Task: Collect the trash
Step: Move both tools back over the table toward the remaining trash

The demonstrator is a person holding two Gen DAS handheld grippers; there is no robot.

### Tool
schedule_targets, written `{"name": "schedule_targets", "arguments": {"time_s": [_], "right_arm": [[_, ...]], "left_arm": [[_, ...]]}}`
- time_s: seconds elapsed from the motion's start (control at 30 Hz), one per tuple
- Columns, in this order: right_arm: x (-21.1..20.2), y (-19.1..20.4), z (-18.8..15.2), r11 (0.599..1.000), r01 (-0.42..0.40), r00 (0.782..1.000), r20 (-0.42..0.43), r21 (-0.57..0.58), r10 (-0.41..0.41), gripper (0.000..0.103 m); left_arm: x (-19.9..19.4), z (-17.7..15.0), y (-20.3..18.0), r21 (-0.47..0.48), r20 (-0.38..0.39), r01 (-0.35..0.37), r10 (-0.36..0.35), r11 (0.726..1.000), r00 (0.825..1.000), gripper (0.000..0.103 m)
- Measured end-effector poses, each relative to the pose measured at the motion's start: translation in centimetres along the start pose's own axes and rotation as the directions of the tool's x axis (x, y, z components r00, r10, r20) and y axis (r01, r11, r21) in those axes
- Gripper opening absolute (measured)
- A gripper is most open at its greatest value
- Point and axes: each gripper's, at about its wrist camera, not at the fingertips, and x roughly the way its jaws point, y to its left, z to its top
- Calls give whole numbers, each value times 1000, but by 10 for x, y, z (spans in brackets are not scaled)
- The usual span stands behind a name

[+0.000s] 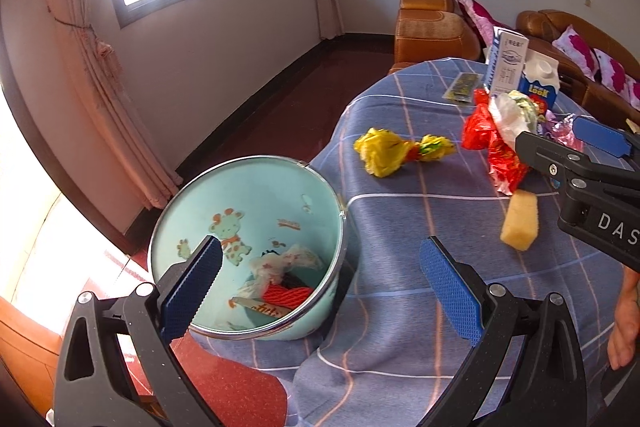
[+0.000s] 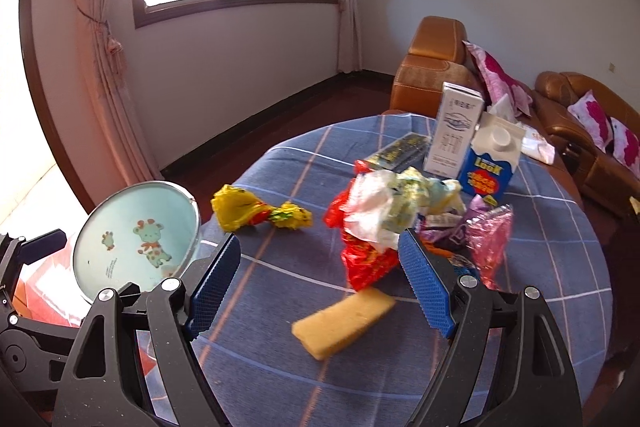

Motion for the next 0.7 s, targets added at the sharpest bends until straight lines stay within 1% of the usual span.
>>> {"name": "schedule_targets", "arguments": {"time_s": [0.23,0.53,0.67,0.7], "right_arm": [[-6,-40,-11,997,63,998,-7,53,-62,80],[-11,-77,-26,988,107,994,-30,111,-105,79],[-13,-93,-32,983,131,991,-37,126,-127,79],[-13,-95,-32,982,135,991,-39,129,-131,77]], "left_arm": [[1,5,-25,36,1,32,-32,999,999,97],[10,5,-54,58,-29,79,-78,995,997,97],[11,5,-71,89,-36,106,-103,990,994,97],[11,5,-76,101,-35,112,-109,989,993,97]]}}
